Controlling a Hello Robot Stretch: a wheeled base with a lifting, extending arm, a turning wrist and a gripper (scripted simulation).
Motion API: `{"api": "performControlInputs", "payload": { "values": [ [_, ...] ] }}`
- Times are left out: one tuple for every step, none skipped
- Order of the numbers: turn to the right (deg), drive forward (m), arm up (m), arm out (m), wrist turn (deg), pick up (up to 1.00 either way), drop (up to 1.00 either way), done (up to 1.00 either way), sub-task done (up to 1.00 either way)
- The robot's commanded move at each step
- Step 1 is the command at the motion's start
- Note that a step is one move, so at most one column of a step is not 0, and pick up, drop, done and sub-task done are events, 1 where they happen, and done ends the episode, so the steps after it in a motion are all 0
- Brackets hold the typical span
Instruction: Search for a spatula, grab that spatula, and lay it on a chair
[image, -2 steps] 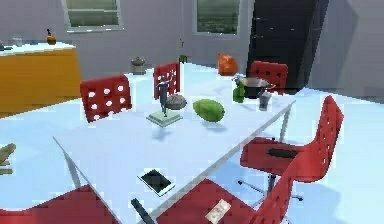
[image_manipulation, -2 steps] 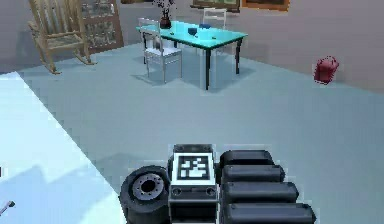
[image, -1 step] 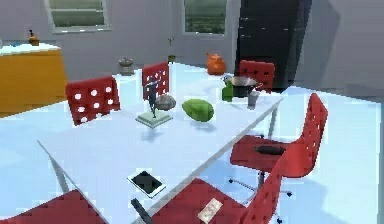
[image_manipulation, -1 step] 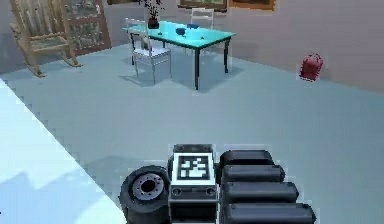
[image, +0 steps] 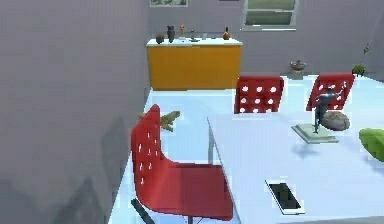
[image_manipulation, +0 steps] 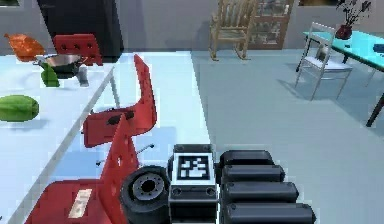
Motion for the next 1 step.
{"api": "performControlInputs", "payload": {
  "values": [
    [-39.0, 0.0, 0.0, 0.0, 0.0, 0.0, 0.0, 0.0, 0.0]
  ]
}}
